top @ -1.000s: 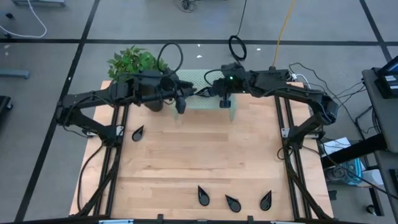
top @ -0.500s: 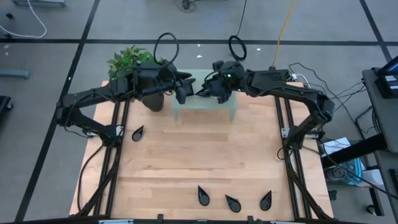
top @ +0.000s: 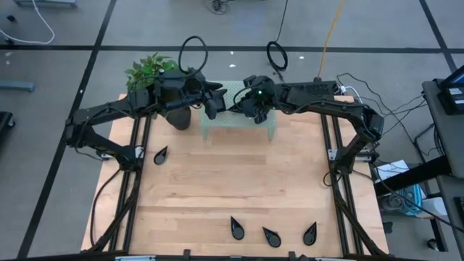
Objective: Pick & Place Mini shaped plates
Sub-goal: Stack the drop shaped plate on top of the other drop shaped plate on the shelf
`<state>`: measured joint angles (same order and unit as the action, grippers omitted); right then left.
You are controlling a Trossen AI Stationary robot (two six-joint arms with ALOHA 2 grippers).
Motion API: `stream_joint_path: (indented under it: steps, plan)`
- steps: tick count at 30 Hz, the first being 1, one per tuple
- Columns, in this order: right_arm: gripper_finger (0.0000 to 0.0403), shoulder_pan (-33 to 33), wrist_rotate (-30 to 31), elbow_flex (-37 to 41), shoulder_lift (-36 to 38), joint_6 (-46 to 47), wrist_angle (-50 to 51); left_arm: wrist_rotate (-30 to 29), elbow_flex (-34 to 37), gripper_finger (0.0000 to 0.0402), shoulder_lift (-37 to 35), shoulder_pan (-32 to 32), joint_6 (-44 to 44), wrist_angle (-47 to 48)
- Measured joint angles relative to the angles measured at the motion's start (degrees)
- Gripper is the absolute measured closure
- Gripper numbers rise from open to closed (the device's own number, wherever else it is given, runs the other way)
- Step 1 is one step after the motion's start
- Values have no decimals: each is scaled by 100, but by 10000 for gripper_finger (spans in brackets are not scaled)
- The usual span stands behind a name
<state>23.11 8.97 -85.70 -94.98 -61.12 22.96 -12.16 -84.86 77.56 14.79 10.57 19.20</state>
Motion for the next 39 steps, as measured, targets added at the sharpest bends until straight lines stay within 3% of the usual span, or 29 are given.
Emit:
stream_joint_path:
  steps: [7,10,31,39]
  plan:
    - [403,7,-29,-941,-113,39,1295,0,0,277,0,0,4,0]
    - [403,68,-316,-1280,-214,213,1830,0,0,277,0,0,7,0]
    - [403,2,-484,-1422,-643,107,1626,4,0,277,0,-28,374,11]
    - [403,2,-909,-1422,-643,168,1564,4,0,277,-1,-28,391,14]
